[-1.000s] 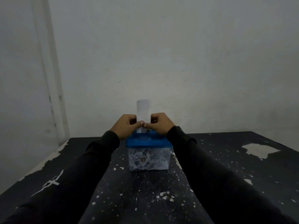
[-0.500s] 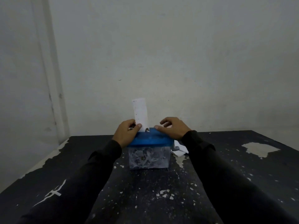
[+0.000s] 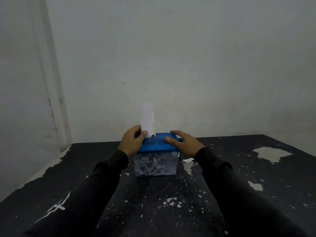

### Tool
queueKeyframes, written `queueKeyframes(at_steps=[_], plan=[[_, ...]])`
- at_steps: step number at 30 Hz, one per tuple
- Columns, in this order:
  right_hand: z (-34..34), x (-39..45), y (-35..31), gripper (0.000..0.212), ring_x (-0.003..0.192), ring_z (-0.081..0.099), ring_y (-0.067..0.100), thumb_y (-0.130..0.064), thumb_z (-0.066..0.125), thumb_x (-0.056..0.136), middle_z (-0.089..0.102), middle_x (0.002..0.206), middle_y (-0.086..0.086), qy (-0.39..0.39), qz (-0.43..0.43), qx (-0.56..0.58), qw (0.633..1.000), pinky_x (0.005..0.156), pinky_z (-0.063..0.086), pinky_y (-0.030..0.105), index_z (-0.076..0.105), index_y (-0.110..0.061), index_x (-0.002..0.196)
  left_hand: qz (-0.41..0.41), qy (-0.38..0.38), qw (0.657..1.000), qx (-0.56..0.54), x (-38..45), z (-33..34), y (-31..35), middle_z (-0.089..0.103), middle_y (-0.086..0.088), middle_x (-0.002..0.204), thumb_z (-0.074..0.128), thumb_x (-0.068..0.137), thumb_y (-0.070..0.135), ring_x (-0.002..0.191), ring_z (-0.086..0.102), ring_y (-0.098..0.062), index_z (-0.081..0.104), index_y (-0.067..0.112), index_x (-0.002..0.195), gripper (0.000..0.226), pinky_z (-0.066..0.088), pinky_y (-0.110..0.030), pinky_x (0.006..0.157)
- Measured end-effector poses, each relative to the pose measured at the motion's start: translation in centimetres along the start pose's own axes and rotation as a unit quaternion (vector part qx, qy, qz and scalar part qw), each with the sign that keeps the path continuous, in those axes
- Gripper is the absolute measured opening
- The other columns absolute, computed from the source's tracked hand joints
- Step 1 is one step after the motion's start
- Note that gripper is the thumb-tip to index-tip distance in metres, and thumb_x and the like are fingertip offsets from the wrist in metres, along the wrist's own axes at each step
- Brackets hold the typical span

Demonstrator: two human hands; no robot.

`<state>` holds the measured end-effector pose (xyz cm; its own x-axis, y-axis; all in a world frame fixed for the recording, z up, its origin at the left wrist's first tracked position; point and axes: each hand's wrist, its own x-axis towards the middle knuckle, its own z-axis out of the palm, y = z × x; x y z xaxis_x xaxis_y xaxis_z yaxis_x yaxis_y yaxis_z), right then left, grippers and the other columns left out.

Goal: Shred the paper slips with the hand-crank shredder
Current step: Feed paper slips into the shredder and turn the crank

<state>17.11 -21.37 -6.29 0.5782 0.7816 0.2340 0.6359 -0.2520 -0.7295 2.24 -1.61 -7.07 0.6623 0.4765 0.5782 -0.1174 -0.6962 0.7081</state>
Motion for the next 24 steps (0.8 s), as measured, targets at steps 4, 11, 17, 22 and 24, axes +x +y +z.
queueKeyframes(at_steps=[4, 11, 17, 22, 24], plan=[[-0.6, -0.2, -0.8, 0.078, 0.098, 0.063, 0.021, -0.069, 0.058, 0.087, 0.047, 0.151, 0.011, -0.005, 0.034, -0.026, 0.999, 0.070, 0.054, 0.021, 0.038, -0.033, 0.154, -0.006, -0.007, 1.000, 0.014, 0.0, 0.1, -0.3, 0.064, -0.006, 0.083, 0.057, 0.104, 0.020, 0.073, 0.057, -0.008, 0.057, 0.009, 0.083, 0.024, 0.044, -0.023, 0.068], [-1.1, -0.6, -1.8, 0.089, 0.040, 0.056, 0.012, -0.074, 0.062, 0.082, 0.064, 0.098, 0.012, -0.021, 0.064, -0.011, 0.998, 0.041, 0.045, 0.025, 0.032, -0.035, 0.156, -0.049, -0.073, 0.995, -0.037, 0.0, 0.0, 0.0, 0.067, 0.011, 0.118, 0.080, 0.082, 0.049, 0.103, 0.065, -0.004, 0.060, 0.023, 0.127, 0.056, 0.055, -0.018, 0.079], [-1.4, -1.5, -1.3, 0.074, 0.052, 0.063, 0.022, -0.076, 0.047, 0.089, 0.069, 0.083, 0.014, 0.027, 0.086, -0.002, 0.996, 0.043, 0.047, 0.027, 0.051, -0.016, 0.132, -0.072, -0.099, 0.992, -0.017, 0.9, -0.7, -0.7, 0.066, 0.007, 0.126, 0.080, 0.058, 0.078, 0.111, 0.064, -0.012, 0.061, 0.025, 0.132, 0.093, 0.054, -0.034, 0.097], [-3.7, -1.3, -1.1, 0.014, 0.054, 0.044, 0.023, -0.012, 0.045, 0.098, 0.056, 0.063, 0.012, 0.053, 0.061, 0.219, 0.972, 0.048, 0.030, 0.027, 0.049, -0.010, 0.085, -0.088, -0.127, 0.988, -0.014, 0.9, -0.7, 0.1, 0.068, 0.005, 0.119, 0.082, 0.072, 0.064, 0.101, 0.064, -0.004, 0.065, 0.020, 0.126, 0.072, 0.050, -0.024, 0.088], [-4.9, -0.8, -1.1, 0.019, 0.052, 0.049, 0.023, -0.004, 0.048, 0.097, 0.061, 0.065, 0.012, 0.054, 0.053, 0.252, 0.965, 0.051, 0.037, 0.028, 0.051, -0.011, 0.081, -0.100, -0.129, 0.987, -0.009, 1.1, -0.8, 0.4, 0.067, 0.005, 0.115, 0.079, 0.077, 0.053, 0.097, 0.063, -0.003, 0.065, 0.021, 0.122, 0.057, 0.048, -0.024, 0.087]])
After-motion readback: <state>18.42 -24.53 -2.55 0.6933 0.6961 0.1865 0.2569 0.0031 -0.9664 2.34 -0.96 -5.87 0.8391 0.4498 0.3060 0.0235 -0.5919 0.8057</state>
